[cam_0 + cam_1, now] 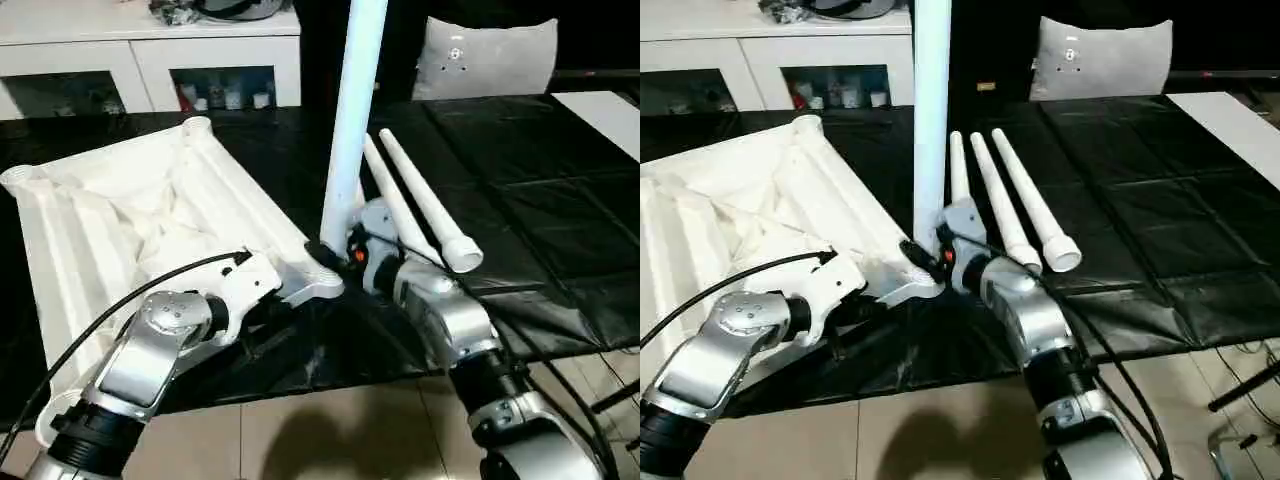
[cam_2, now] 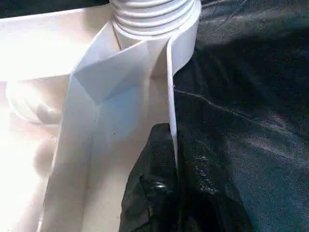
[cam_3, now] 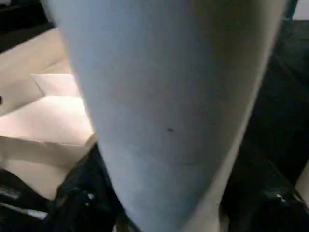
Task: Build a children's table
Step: Insert table leg to table base, then rotate leg to tighten
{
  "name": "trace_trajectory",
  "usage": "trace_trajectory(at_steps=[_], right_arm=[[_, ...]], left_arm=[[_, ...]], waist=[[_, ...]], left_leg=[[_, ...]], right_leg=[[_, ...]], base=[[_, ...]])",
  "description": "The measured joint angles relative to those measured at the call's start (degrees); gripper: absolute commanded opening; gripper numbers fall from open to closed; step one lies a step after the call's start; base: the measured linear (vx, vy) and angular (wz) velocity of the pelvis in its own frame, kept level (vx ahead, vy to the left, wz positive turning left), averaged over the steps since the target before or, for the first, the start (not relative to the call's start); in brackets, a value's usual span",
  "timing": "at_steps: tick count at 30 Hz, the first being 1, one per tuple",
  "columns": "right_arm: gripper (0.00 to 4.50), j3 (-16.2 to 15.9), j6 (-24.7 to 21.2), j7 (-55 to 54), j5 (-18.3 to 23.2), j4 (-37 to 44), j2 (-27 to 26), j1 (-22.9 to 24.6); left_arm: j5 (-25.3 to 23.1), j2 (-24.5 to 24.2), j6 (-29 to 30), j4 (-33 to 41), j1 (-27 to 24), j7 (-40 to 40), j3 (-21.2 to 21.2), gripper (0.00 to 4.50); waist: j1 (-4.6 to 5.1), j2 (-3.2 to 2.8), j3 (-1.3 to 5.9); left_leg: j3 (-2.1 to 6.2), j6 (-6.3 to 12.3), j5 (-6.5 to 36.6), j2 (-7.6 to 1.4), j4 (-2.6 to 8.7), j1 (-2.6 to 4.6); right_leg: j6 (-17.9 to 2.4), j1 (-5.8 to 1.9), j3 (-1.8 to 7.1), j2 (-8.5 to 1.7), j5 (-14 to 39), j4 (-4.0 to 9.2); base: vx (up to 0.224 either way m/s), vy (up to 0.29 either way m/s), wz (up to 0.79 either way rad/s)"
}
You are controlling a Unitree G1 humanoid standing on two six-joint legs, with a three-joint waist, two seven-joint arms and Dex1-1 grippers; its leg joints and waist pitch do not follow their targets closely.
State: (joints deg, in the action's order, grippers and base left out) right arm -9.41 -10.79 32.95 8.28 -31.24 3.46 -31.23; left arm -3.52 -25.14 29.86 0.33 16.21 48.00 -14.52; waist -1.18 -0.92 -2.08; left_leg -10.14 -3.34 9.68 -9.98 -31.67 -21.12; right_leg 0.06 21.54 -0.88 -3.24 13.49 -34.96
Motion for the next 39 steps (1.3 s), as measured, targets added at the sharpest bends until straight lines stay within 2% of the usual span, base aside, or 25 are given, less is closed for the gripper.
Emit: trace_trajectory(at_steps=[3, 5, 18, 26, 31, 39], right_arm=[[3.11, 0.0, -0.2, -0.2, -0.3, -1.8, 0.1, 0.7], [3.46, 0.0, 0.1, -0.2, -0.4, -1.8, 0.1, 1.2], [4.47, 0.9, -0.3, 0.2, -0.5, 0.8, 2.2, 4.7], [4.47, 0.8, -1.3, 3.0, 0.1, 5.1, 4.6, 7.7], [4.47, -0.8, -2.1, 7.4, 0.0, 8.4, 8.8, 11.5], [4.47, -2.1, -0.6, 14.0, -1.7, 14.9, 16.2, 11.8]], left_arm=[[0.4, 0.1, -0.4, 0.0, 0.1, 0.0, -0.4, 0.0], [0.5, 0.0, -0.8, 0.0, 0.1, 0.2, -0.4, 0.0], [1.2, -0.5, -4.1, -3.7, 2.4, 1.2, -1.6, 0.0], [1.5, -1.5, -7.2, -6.9, 4.1, 2.5, -2.2, 0.0], [1.6, -3.2, -12.2, -10.3, 5.2, 5.4, -2.2, 0.0], [1.5, -6.1, -19.5, -14.4, 7.0, 10.8, -3.8, 0.0]], waist=[[-0.62, -0.01, -0.01], [-0.8, -0.1, -0.04], [-1.63, -0.3, -0.16], [-1.97, -0.36, -0.2], [-2.18, -0.41, -0.24], [-2.47, -0.46, -0.26]], left_leg=[[0.0, 0.0, 0.0, -0.02, 0.01, -0.09], [0.0, 0.01, 0.0, -0.01, -0.01, -0.19], [0.06, 0.05, 0.0, -0.02, -0.24, -0.31], [0.07, 0.05, 0.0, -0.03, -0.35, -0.33], [0.09, 0.13, 0.1, -0.04, -0.55, -0.5], [0.16, 0.31, 0.2, -0.06, -0.99, -0.82]], right_leg=[[0.0, 0.08, -0.03, 0.01, 0.0, 0.0], [0.0, 0.16, -0.03, 0.01, 0.0, 0.0], [0.0, 0.21, -0.08, 0.0, 0.0, -0.18], [0.1, 0.2, -0.09, 0.0, -0.1, -0.22], [0.1, 0.27, -0.09, 0.0, -0.1, -0.23], [0.2, 0.31, -0.15, -0.03, -0.2, -0.27]], base=[[0.0, 0.0, 0.0], [0.0, 0.0, 0.0], [0.0, 0.0, 0.0], [0.0, 0.0, 0.0], [0.0, 0.0, 0.0], [0.0, 0.0, 0.0]])
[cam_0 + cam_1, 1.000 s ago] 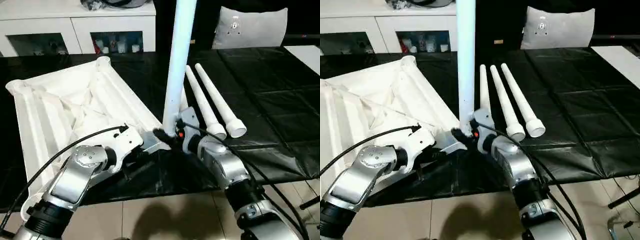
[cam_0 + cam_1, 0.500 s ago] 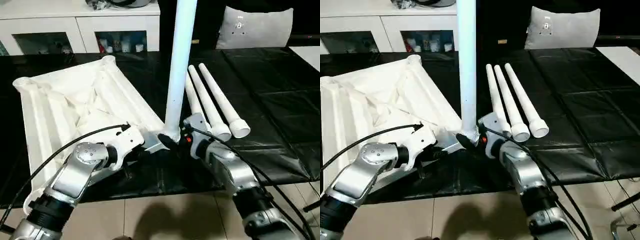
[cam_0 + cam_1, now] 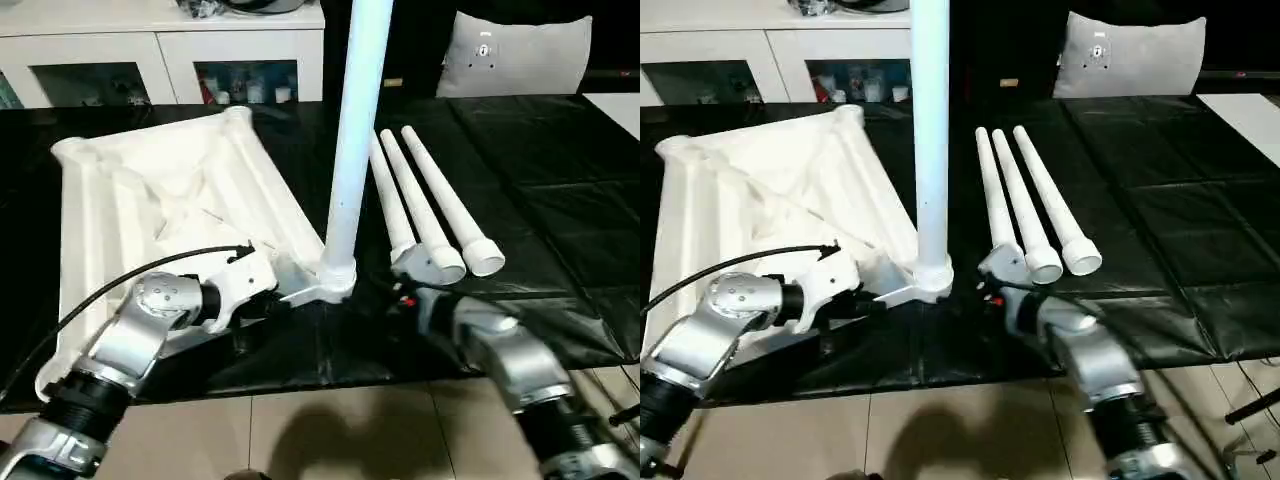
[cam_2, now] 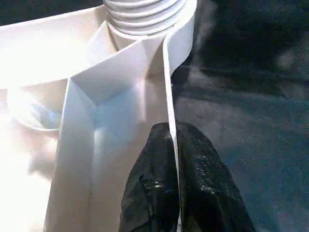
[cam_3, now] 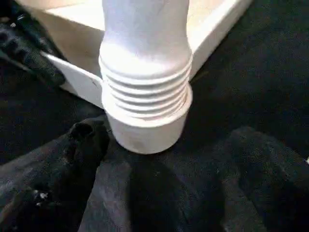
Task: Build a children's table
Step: Rotate leg to tighten
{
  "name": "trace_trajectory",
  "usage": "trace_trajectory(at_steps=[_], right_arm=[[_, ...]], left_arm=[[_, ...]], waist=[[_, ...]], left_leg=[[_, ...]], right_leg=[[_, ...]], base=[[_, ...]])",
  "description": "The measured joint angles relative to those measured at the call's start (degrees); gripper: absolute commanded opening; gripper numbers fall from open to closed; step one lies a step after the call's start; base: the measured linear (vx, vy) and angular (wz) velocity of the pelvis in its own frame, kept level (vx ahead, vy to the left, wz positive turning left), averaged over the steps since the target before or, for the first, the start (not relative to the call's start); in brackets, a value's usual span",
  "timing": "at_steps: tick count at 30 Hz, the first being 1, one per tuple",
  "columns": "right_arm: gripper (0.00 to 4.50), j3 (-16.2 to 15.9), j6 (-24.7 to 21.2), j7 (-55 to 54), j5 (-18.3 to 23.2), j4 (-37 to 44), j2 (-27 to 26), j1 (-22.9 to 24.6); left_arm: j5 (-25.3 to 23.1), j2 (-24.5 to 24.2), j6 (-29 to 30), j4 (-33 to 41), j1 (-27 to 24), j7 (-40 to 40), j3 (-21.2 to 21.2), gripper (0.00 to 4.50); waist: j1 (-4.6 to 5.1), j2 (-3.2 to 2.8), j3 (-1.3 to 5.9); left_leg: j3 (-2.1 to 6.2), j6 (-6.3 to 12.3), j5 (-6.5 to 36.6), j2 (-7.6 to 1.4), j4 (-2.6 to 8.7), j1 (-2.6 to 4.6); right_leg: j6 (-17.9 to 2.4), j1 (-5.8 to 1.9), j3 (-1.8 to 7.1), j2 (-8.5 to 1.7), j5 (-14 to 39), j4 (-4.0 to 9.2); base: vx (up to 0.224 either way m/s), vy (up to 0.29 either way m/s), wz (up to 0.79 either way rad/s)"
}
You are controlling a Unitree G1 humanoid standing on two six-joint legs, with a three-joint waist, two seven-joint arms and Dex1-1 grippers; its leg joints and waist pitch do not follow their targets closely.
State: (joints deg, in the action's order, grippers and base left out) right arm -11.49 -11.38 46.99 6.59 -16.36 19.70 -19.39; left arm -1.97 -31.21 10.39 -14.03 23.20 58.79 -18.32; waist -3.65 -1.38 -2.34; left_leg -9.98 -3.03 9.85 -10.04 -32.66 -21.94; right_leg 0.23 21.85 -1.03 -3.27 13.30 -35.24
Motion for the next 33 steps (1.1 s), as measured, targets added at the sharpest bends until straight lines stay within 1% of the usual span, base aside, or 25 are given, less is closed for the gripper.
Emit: trace_trajectory(at_steps=[5, 7, 10, 15, 17, 18, 22, 24, 26, 27, 28, 32, 33], right_arm=[[4.47, -0.4, 1.1, 5.4, 0.2, 2.0, 3.6, -1.0], [4.47, -0.7, 1.7, 7.7, 0.5, 2.5, 4.3, -1.8], [4.47, -2.4, 2.0, 10.0, 0.5, 2.4, 4.3, -3.0], [4.47, -4.5, 2.8, 13.8, 0.6, 0.9, 3.5, -4.2], [4.47, -4.7, 2.9, 14.6, 0.6, 0.1, 3.1, -4.4], [4.29, -4.7, 3.0, 14.7, 0.6, -0.6, 2.7, -4.7], [4.29, -4.7, 3.0, 15.0, 1.1, -2.9, 1.6, -5.6], [3.96, -4.7, 2.9, 15.5, 1.9, -3.0, 1.5, -5.6], [3.88, -4.7, 2.8, 16.0, 2.4, -3.0, 1.5, -5.6], [3.65, -4.7, 2.7, 16.4, 2.6, -3.0, 1.5, -5.6], [3.65, -4.7, 2.6, 16.9, 2.7, -3.0, 1.5, -5.6], [3.21, -4.7, 2.1, 17.8, 3.0, -3.0, 1.5, -5.6], [3.21, -4.6, 1.9, 17.9, 3.1, -3.1, 1.5, -5.6]], left_arm=[[0.0, -1.3, -4.2, -2.0, 0.9, 4.3, -1.3, 0.0], [0.0, -1.8, -5.7, -2.7, 1.3, 5.7, -1.9, 0.0], [0.0, -2.0, -7.1, -3.0, 1.6, 7.4, -2.7, 0.0], [0.0, -2.0, -8.3, -3.0, 2.1, 9.6, -3.4, 0.0], [0.0, -2.0, -8.6, -3.0, 2.1, 9.9, -3.7, 0.0], [0.0, -2.0, -8.8, -3.1, 2.2, 10.0, -3.8, 0.0], [0.1, -1.9, -9.1, -3.1, 2.2, 10.5, -4.0, 0.0], [0.1, -1.9, -9.1, -3.2, 2.2, 10.7, -4.0, 0.0], [0.1, -1.9, -9.1, -3.2, 2.2, 10.9, -3.9, 0.0], [0.1, -1.9, -9.1, -3.2, 2.2, 10.9, -3.9, 0.0], [0.1, -1.9, -9.1, -3.2, 2.2, 11.0, -3.9, 0.0], [0.1, -1.9, -9.1, -3.2, 2.2, 11.0, -3.9, 0.0], [0.1, -1.9, -9.1, -3.2, 2.2, 11.0, -3.9, 0.0]], waist=[[-0.28, -0.04, 0.01], [-0.35, -0.04, 0.01], [-0.51, -0.04, 0.01], [-1.31, -0.04, 0.01], [-1.45, -0.04, 0.01], [-1.44, -0.04, 0.01], [-1.42, -0.04, 0.01], [-1.43, -0.04, 0.01], [-1.44, -0.04, 0.01], [-1.45, -0.04, 0.01], [-1.45, -0.04, 0.01], [-1.43, -0.04, 0.01], [-1.43, -0.04, 0.01]], left_leg=[[0.0, 0.15, 0.1, 0.01, -0.21, -0.07], [0.0, 0.23, 0.1, -0.01, -0.35, -0.07], [0.0, 0.26, 0.2, -0.02, -0.48, -0.08], [0.0, 0.33, 0.2, -0.03, -0.79, -0.09], [0.0, 0.33, 0.2, -0.03, -0.88, -0.1], [0.0, 0.33, 0.2, -0.03, -0.95, -0.1], [0.0, 0.32, 0.2, -0.03, -1.04, -0.07], [0.0, 0.32, 0.2, -0.03, -1.04, -0.07], [0.0, 0.33, 0.2, -0.03, -1.04, -0.08], [0.0, 0.33, 0.2, -0.03, -1.04, -0.08], [0.0, 0.33, 0.2, -0.03, -1.03, -0.08], [0.0, 0.33, 0.2, -0.03, -1.04, -0.08], [0.0, 0.33, 0.2, -0.03, -1.04, -0.08]], right_leg=[[0.0, -0.03, 0.0, -0.04, 0.0, -0.05], [0.0, -0.03, 0.0, -0.04, 0.0, -0.15], [0.0, -0.04, 0.0, -0.06, 0.0, -0.24], [0.0, -0.04, 0.01, -0.1, 0.0, -0.49], [0.0, -0.04, 0.01, -0.12, 0.0, -0.59], [0.0, -0.03, 0.03, -0.12, 0.0, -0.66], [0.0, -0.03, 0.04, -0.13, 0.0, -0.79], [0.0, -0.03, 0.04, -0.13, 0.0, -0.8], [0.0, -0.02, 0.04, -0.13, 0.0, -0.79], [0.0, -0.02, 0.04, -0.13, 0.0, -0.79], [0.0, -0.02, 0.04, -0.13, 0.0, -0.79], [0.0, -0.02, 0.04, -0.13, 0.0, -0.8], [0.0, -0.02, 0.04, -0.13, 0.0, -0.8]], base=[[0.0, 0.0, 0.0], [0.0, 0.0, 0.0], [0.0, 0.0, 0.0], [0.0, 0.0, 0.0], [0.0, 0.0, 0.0], [0.0, 0.0, 0.0], [0.0, 0.0, 0.0], [0.0, 0.0, 0.0], [0.0, 0.0, 0.0], [0.0, 0.0, 0.0], [0.0, 0.0, 0.0], [0.0, 0.0, 0.0], [0.0, 0.0, 0.0]])
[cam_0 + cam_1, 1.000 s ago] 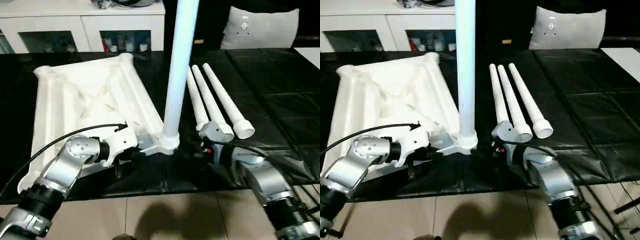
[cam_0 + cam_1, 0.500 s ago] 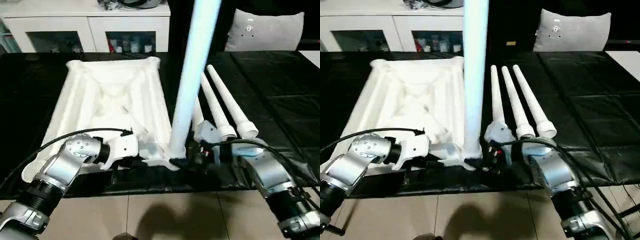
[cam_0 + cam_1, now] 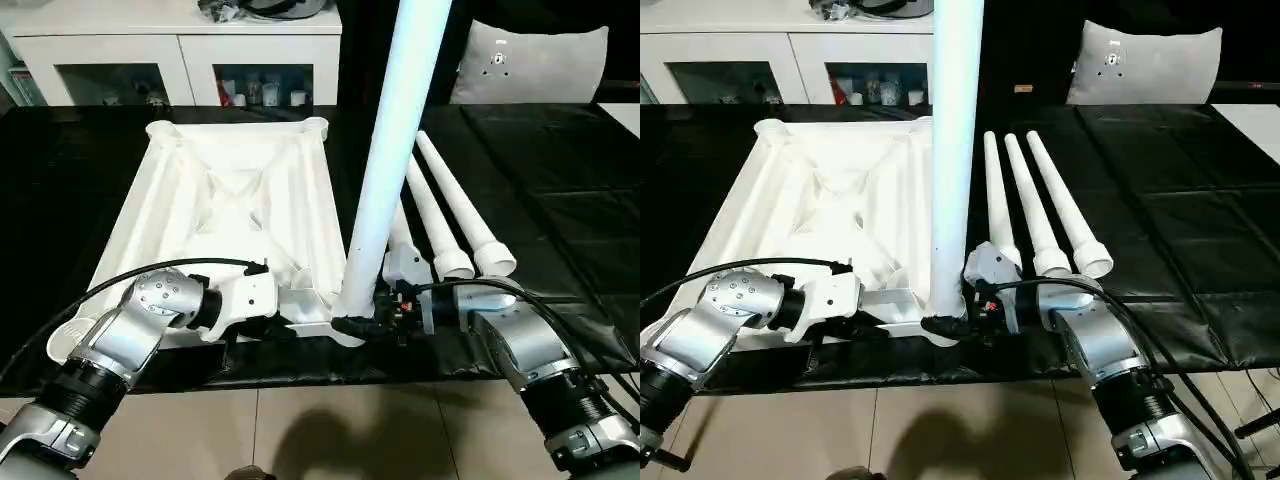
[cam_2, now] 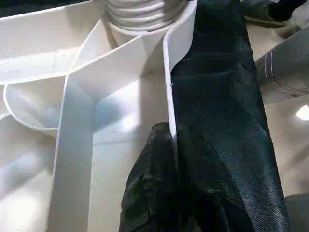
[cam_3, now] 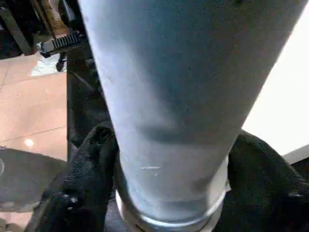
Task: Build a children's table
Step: Rotate leg to tighten
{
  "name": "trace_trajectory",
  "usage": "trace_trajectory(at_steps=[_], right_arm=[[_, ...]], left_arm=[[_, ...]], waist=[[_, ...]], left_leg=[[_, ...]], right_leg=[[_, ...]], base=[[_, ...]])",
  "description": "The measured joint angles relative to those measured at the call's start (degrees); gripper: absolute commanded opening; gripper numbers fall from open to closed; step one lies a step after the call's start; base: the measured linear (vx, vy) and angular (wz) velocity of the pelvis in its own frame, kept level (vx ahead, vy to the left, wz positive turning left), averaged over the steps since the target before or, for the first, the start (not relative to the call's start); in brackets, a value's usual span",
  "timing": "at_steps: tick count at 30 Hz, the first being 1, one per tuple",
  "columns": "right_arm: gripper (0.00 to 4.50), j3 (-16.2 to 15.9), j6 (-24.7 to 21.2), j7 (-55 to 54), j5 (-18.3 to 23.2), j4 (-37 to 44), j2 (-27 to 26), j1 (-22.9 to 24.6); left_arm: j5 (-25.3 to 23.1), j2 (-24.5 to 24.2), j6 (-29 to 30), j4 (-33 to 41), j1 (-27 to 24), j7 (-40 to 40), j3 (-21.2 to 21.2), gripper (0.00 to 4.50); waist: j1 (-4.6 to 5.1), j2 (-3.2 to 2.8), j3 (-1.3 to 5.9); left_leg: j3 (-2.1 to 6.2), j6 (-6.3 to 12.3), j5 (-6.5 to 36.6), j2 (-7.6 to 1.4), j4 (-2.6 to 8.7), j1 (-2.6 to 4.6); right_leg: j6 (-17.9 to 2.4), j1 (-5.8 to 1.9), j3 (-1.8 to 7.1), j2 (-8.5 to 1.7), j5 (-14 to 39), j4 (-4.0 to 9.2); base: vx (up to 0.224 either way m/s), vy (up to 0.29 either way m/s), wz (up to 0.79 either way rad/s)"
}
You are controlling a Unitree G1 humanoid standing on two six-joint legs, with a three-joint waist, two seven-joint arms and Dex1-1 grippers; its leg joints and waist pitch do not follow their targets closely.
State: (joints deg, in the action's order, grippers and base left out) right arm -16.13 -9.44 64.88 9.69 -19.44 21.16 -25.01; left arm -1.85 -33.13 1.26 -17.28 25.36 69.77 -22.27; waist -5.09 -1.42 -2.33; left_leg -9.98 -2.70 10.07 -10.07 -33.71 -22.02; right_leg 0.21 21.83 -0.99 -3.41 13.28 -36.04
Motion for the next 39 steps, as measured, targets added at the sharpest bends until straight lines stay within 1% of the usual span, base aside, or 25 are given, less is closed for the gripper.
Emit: trace_trajectory(at_steps=[2, 4, 8, 10, 11, 13, 14, 15, 18, 20, 22, 24, 25, 26, 27, 28, 30, 32, 36, 38, 39], right_arm=[[2.98, 0.1, -0.1, 0.0, 0.4, -0.2, -0.1, 0.0], [2.84, 0.3, -0.3, 0.0, 1.0, -0.7, -0.3, 0.0], [2.74, 1.0, -1.9, -1.3, 1.2, -1.1, -2.3, 0.2], [2.72, 1.7, -2.7, -4.9, 0.8, -2.4, -5.3, 0.1], [2.72, 2.1, -2.9, -6.9, 0.7, -3.3, -6.8, -0.1], [2.72, 3.0, -3.5, -12.1, 0.3, -5.1, -10.1, -0.6], [2.71, 3.7, -3.7, -14.9, -0.2, -6.5, -11.7, -1.3], [2.71, 4.8, -3.7, -19.1, -0.6, -9.1, -14.1, -2.7], [2.7, 7.3, -3.5, -28.5, -1.4, -14.5, -18.0, -6.1], [2.7, 8.0, -3.3, -31.5, -1.6, -15.9, -18.8, -7.0], [2.7, 8.5, -2.3, -33.7, -2.4, -17.3, -19.7, -7.7], [2.7, 8.9, -2.1, -34.7, -2.6, -17.6, -20.0, -7.9], [3.26, 9.1, -1.8, -34.7, -2.6, -17.7, -20.0, -7.9], [3.26, 9.3, -1.5, -34.6, -2.6, -17.8, -20.0, -7.9], [3.4, 9.5, -1.4, -34.6, -2.6, -18.2, -20.1, -7.9], [3.4, 9.6, -1.3, -34.7, -2.6, -18.8, -20.2, -7.9], [3.66, 9.9, -1.1, -34.6, -2.6, -19.3, -20.2, -7.6], [3.79, 9.9, -0.5, -34.1, -2.6, -19.2, -20.1, -7.4], [4.19, 9.8, 0.5, -30.9, -2.5, -16.5, -18.3, -5.0], [4.25, 9.8, 1.1, -28.7, -2.1, -14.9, -17.4, -3.5], [4.42, 9.8, 1.3, -27.4, -1.6, -14.4, -16.7, -2.9]], left_arm=[[0.1, 0.0, 0.0, 0.0, 0.0, 0.1, 0.0, 0.0], [0.3, 0.0, 0.1, -0.2, 0.0, 0.2, 0.0, 0.0], [0.9, 0.0, 1.4, -0.1, -0.6, 0.3, 1.0, 0.0], [1.1, 0.4, 3.9, 0.8, -1.9, -0.9, 2.5, 0.0], [1.2, 0.5, 5.5, 1.3, -2.5, -1.9, 3.3, 0.0], [1.2, 1.1, 9.3, 2.6, -3.5, -4.7, 4.7, 0.0], [1.2, 1.8, 11.4, 3.4, -4.1, -6.6, 5.5, 0.0], [0.6, 3.1, 14.6, 4.8, -4.8, -10.2, 6.5, 0.0], [-1.1, 7.8, 21.1, 7.8, -5.6, -18.4, 8.0, 0.0], [-1.3, 9.8, 23.5, 9.3, -6.2, -21.3, 8.4, 0.0], [-2.3, 11.8, 26.2, 10.9, -6.7, -23.9, 8.7, 0.0], [-2.5, 12.6, 27.3, 11.5, -6.7, -25.1, 8.7, 0.0], [-2.6, 12.8, 27.6, 11.7, -6.7, -25.4, 8.7, 0.0], [-2.8, 13.0, 27.9, 12.0, -6.7, -25.7, 8.5, 0.0], [-3.0, 13.3, 28.3, 12.4, -6.7, -26.3, 8.3, 0.0], [-3.0, 13.4, 28.6, 12.6, -6.7, -26.5, 8.1, 0.0], [-3.0, 13.5, 28.7, 13.1, -6.7, -26.7, 7.8, 0.0], [-3.1, 13.5, 28.7, 13.2, -6.7, -26.7, 7.8, 0.0], [-3.5, 12.9, 27.1, 12.7, -6.5, -26.5, 7.1, 0.0], [-3.5, 12.3, 26.1, 12.3, -6.2, -26.2, 6.6, 0.0], [-3.5, 12.0, 25.6, 12.0, -6.2, -26.0, 6.6, 0.0]], waist=[[0.0, 0.0, 0.0], [0.0, 0.0, 0.0], [0.15, -0.03, 0.03], [1.1, 0.01, 0.1], [1.73, 0.01, 0.1], [2.76, 0.0, 0.1], [3.32, 0.0, 0.1], [3.81, 0.0, 0.1], [4.2, 0.08, 0.07], [4.17, 0.25, 0.11], [3.94, 0.19, 0.15], [3.6, 0.21, 0.16], [3.47, 0.21, 0.17], [3.36, 0.21, 0.16], [3.21, 0.21, 0.16], [3.14, 0.19, 0.15], [3.08, 0.17, 0.14], [3.07, 0.17, 0.14], [2.72, 0.09, 0.1], [2.55, 0.04, 0.08], [2.53, 0.0, 0.08]], left_leg=[[0.0, 0.0, 0.0, 0.0, 0.0, 0.0], [0.0, 0.0, 0.0, 0.0, 0.01, 0.01], [0.0, -0.01, 0.0, -0.01, 0.0, 0.06], [0.0, -0.05, 0.0, -0.06, -0.01, 0.23], [0.0, -0.11, -0.1, -0.07, 0.03, 0.32], [-0.01, -0.2, -0.1, -0.07, 0.04, 0.58], [-0.01, -0.23, -0.1, -0.07, 0.04, 0.71], [-0.01, -0.25, -0.1, -0.07, 0.07, 0.85], [0.0, -0.27, -0.2, -0.04, 0.05, 0.89], [0.0, -0.27, -0.2, -0.04, 0.06, 0.88], [-0.01, -0.27, -0.2, 0.0, 0.08, 0.88], [-0.01, -0.26, -0.1, 0.0, 0.17, 0.86], [-0.01, -0.26, -0.1, 0.0, 0.19, 0.87], [-0.01, -0.26, -0.1, 0.0, 0.22, 0.85], [-0.01, -0.26, -0.1, 0.0, 0.26, 0.84], [-0.01, -0.26, -0.1, 0.0, 0.28, 0.81], [-0.01, -0.27, -0.1, 0.01, 0.35, 0.72], [-0.01, -0.28, -0.1, 0.01, 0.4, 0.71], [-0.01, -0.28, -0.1, 0.02, 0.53, 0.67], [-0.01, -0.28, -0.1, 0.02, 0.6, 0.68], [-0.01, -0.29, -0.1, 0.02, 0.63, 0.69]], right_leg=[[0.0, 0.0, 0.0, 0.0, 0.0, 0.0], [0.0, 0.0, 0.0, 0.0, 0.0, 0.0], [0.0, -0.01, 0.0, 0.01, 0.0, -0.06], [0.0, -0.04, 0.05, 0.06, 0.0, -0.17], [-0.1, -0.07, 0.06, 0.07, -0.1, -0.18], [-0.2, -0.14, 0.08, 0.06, -0.1, -0.23], [-0.3, -0.19, 0.08, 0.06, -0.2, -0.23], [-0.3, -0.21, 0.08, 0.05, -0.2, -0.21], [-0.3, -0.11, 0.1, 0.03, -0.2, -0.15], [-0.3, -0.09, 0.1, 0.03, -0.2, -0.14], [-0.4, -0.1, 0.15, 0.03, -0.3, -0.12], [-0.5, -0.07, 0.14, 0.03, -0.3, -0.11], [-0.5, -0.08, 0.13, 0.03, -0.3, -0.11], [-0.5, -0.05, 0.13, 0.03, -0.3, -0.11], [-0.5, -0.02, 0.12, 0.03, -0.3, -0.11], [-0.5, 0.0, 0.11, 0.03, -0.3, -0.09], [-0.5, 0.07, 0.1, 0.04, -0.3, -0.01], [-0.5, 0.06, 0.08, 0.04, -0.3, 0.03], [-0.5, 0.06, 0.06, 0.04, -0.3, 0.19], [-0.5, 0.06, 0.06, 0.04, -0.3, 0.22], [-0.5, 0.07, 0.06, 0.05, -0.3, 0.21]], base=[[0.0, 0.0, 0.0], [0.0, 0.0, 0.0], [0.0, 0.0, 0.0], [0.0, 0.0, 0.0], [0.0, 0.0, 0.0], [0.0, 0.0, 0.0], [0.0, 0.0, 0.0], [0.0, 0.0, 0.0], [0.0, 0.0, 0.0], [0.0, 0.0, 0.0], [0.0, 0.0, 0.0], [0.0, 0.0, 0.0], [0.0, 0.0, 0.0], [0.0, 0.0, 0.0], [0.0, 0.0, 0.0], [0.0, 0.0, 0.0], [0.0, 0.0, 0.0], [0.0, 0.0, 0.0], [0.0, 0.0, 0.0], [0.0, 0.0, 0.0], [0.0, 0.0, 0.0]])
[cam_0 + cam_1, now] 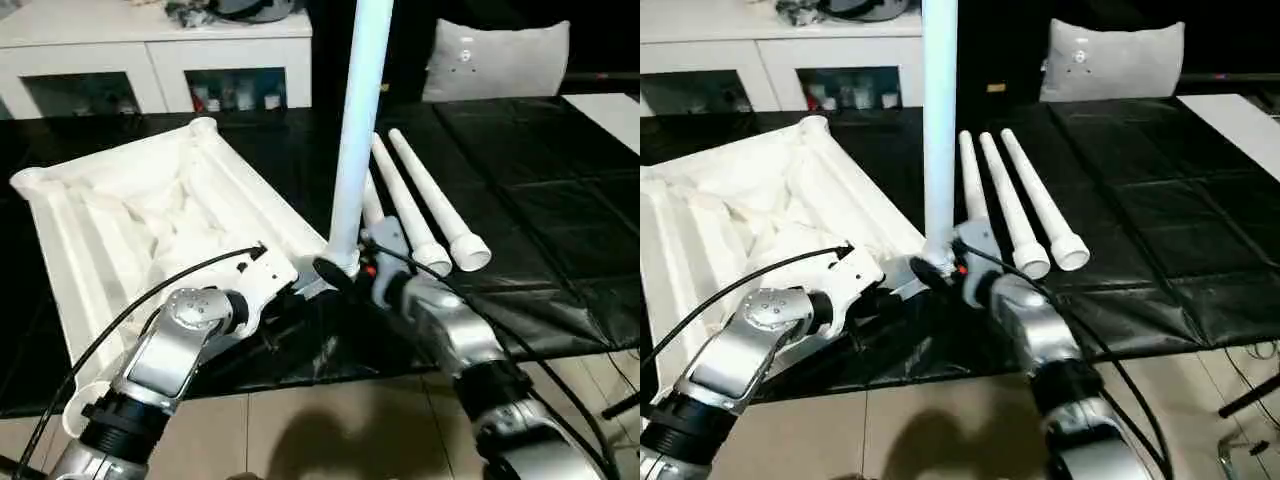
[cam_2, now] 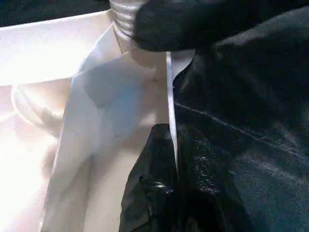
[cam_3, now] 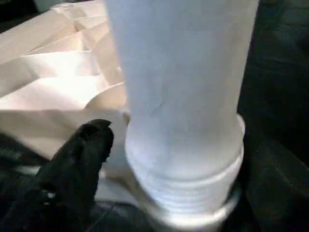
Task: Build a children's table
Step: Rotate leg to tighten
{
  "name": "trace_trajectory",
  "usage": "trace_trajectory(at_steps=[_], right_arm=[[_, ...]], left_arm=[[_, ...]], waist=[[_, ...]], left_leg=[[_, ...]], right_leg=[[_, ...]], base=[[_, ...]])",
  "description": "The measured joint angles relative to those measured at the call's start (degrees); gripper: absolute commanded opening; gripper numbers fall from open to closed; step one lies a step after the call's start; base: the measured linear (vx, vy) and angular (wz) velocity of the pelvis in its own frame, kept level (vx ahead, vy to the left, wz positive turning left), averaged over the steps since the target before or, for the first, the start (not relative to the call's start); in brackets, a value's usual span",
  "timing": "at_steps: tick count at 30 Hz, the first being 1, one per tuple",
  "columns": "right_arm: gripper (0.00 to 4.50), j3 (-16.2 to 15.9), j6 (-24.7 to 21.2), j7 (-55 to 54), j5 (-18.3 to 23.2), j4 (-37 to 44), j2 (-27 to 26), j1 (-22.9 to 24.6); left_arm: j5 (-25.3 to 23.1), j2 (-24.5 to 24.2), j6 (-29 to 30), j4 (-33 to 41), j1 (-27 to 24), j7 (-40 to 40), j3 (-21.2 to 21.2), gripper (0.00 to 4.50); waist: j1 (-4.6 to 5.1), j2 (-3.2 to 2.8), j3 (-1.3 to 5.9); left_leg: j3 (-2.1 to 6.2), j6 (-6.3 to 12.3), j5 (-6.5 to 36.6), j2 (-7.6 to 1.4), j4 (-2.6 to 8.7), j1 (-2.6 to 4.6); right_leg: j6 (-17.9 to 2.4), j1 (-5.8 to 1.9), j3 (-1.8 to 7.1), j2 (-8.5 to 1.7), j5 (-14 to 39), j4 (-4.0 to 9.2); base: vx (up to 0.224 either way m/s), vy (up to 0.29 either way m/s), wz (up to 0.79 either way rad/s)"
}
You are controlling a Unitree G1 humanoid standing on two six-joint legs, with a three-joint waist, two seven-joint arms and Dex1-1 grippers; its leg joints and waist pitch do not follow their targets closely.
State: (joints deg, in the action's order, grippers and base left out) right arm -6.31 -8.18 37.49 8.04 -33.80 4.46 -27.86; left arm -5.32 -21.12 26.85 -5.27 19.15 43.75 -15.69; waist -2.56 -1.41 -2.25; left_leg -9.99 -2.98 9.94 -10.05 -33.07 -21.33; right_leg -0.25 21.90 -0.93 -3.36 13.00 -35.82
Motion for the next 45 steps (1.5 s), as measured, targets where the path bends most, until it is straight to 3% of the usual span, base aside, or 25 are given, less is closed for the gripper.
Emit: trace_trajectory(at_steps=[8, 18, 24, 25, 27, 33, 42, 45], right_arm=[[4.42, -2.4, 0.4, 13.7, 1.2, 6.8, 9.0, 5.2], [4.42, -2.4, 2.7, 22.0, 2.2, 8.7, 14.5, 2.3], [4.42, -5.3, 3.8, 27.5, 2.0, 8.6, 15.0, 1.4], [4.17, -5.6, 3.8, 28.0, 2.0, 8.6, 14.9, 1.3], [4.08, -6.2, 3.7, 28.7, 1.9, 8.4, 14.5, 1.3], [3.75, -6.6, 3.1, 29.5, 2.1, 8.1, 14.0, 1.3], [2.86, -6.8, 1.1, 31.1, 3.1, 7.9, 14.0, 1.2], [2.78, -6.8, 0.6, 30.9, 3.3, 7.9, 13.9, 1.2]], left_arm=[[1.7, -4.2, -8.4, -5.8, 2.0, 5.7, -0.1, 0.0], [3.4, -10.1, -21.2, -9.7, 3.0, 17.9, -2.5, 0.0], [4.2, -11.7, -26.3, -11.7, 3.7, 24.0, -3.7, 0.0], [4.3, -11.9, -26.8, -11.9, 3.9, 24.6, -4.1, 0.0], [4.4, -12.0, -27.4, -11.9, 4.0, 25.2, -4.4, 0.0], [4.4, -11.9, -27.9, -12.3, 4.1, 25.7, -4.5, 0.0], [4.6, -11.8, -27.9, -12.6, 4.1, 25.9, -4.4, 0.0], [5.0, -11.8, -27.4, -12.5, 4.0, 25.9, -4.3, 0.0]], waist=[[-0.35, -0.2, -0.11], [-1.69, -0.19, -0.12], [-2.23, -0.18, -0.11], [-2.41, -0.17, -0.11], [-2.66, -0.17, -0.11], [-2.55, -0.17, -0.11], [-2.55, -0.11, -0.07], [-2.52, -0.09, -0.06]], left_leg=[[0.01, -0.01, 0.0, -0.05, 0.07, -0.02], [0.01, 0.21, 0.1, -0.04, 0.04, -0.4], [0.01, 0.38, 0.2, -0.05, -0.14, -0.57], [0.01, 0.38, 0.2, -0.06, -0.16, -0.57], [0.01, 0.37, 0.3, -0.06, -0.21, -0.58], [0.01, 0.42, 0.3, -0.06, -0.42, -0.62], [0.01, 0.42, 0.3, -0.07, -0.46, -0.62], [0.01, 0.42, 0.3, -0.07, -0.49, -0.62]], right_leg=[[0.0, 0.06, -0.03, 0.07, 0.0, 0.03], [0.0, 0.08, -0.15, 0.02, 0.0, 0.47], [0.0, 0.11, -0.21, 0.0, 0.0, 0.5], [0.0, 0.11, -0.22, -0.01, 0.0, 0.49], [0.0, 0.1, -0.23, -0.03, 0.0, 0.47], [0.0, 0.09, -0.22, -0.05, -0.1, 0.41], [0.0, 0.09, -0.22, -0.05, -0.1, 0.35], [0.0, 0.09, -0.22, -0.05, -0.1, 0.31]], base=[[0.0, 0.0, 0.0], [0.0, 0.0, 0.0], [0.0, 0.0, 0.0], [0.0, 0.0, 0.0], [0.0, 0.0, 0.0], [0.0, 0.0, 0.0], [0.0, 0.0, 0.0], [0.0, 0.0, 0.0]])
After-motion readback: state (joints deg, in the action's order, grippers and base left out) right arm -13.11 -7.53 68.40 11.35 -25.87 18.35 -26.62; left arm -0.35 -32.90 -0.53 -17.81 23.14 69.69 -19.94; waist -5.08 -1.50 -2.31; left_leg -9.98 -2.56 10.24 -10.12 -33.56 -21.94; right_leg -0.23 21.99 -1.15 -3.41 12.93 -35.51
